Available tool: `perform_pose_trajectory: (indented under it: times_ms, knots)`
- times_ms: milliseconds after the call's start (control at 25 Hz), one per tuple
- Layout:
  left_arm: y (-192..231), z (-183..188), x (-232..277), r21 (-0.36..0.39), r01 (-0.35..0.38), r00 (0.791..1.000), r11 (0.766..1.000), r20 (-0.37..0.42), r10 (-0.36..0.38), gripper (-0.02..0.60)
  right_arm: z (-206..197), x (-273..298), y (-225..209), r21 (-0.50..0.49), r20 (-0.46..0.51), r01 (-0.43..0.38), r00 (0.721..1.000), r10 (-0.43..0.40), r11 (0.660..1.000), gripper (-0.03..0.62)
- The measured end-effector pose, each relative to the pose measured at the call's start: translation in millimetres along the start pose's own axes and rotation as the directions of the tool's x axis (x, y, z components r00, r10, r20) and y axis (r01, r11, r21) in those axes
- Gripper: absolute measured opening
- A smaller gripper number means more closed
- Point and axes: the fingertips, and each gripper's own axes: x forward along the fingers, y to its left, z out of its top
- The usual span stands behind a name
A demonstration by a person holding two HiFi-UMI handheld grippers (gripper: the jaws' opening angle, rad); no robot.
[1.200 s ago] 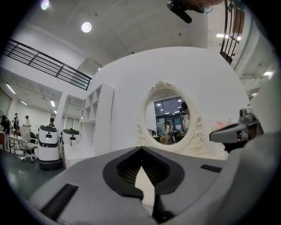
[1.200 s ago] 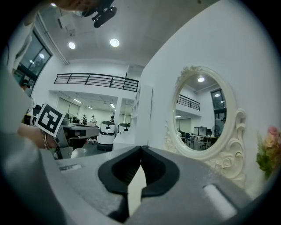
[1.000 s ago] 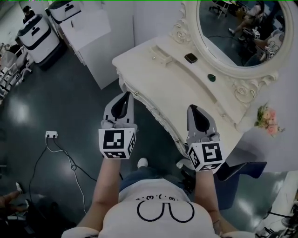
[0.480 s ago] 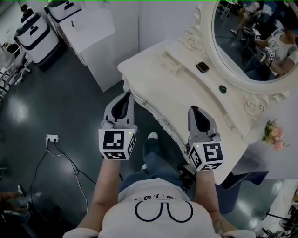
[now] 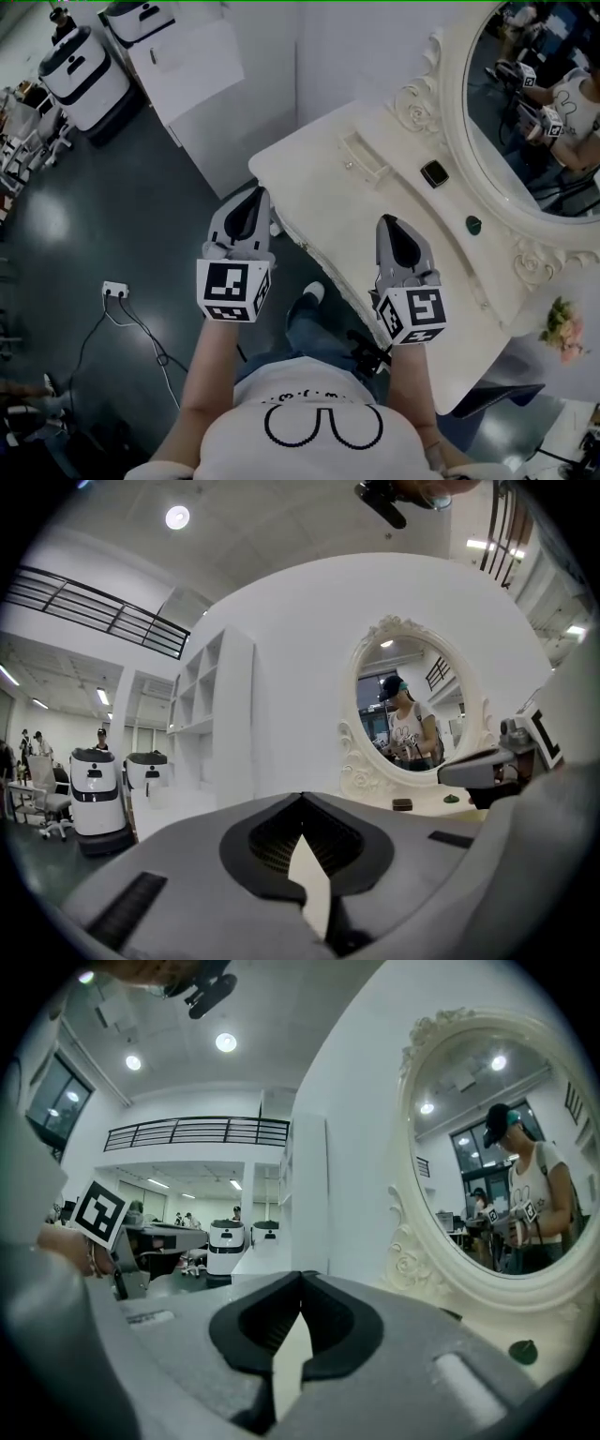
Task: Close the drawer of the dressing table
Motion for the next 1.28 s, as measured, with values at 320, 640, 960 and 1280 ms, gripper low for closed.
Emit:
perform_pose_trajectory:
  times_ms: [320,640,960,1280]
  knots:
    - [8,2,127,0.026,0.115,0.993,0.993,-0.036,-0.114,-0.002,-3,81,-64,0.066,-0.012,0.093,0.996,-0.093,0.993,-0.003]
    - [-28,-25,217,-0.010,0.246,0.964,0.969,-0.096,-0.246,-0.002,-15,101,-129,0.081,-0.053,0.206,0.978,-0.203,0.975,-0.003]
    - [-86,-40,270,-0.022,0.426,0.894,0.905,-0.143,-0.424,-0.002,-17,55,-187,0.092,-0.099,0.438,0.898,-0.430,0.894,-0.003]
    - [-125,-32,302,-0.015,0.593,0.796,0.805,-0.136,-0.589,-0.002,-12,22,-195,0.075,-0.120,0.617,0.786,-0.607,0.784,-0.003]
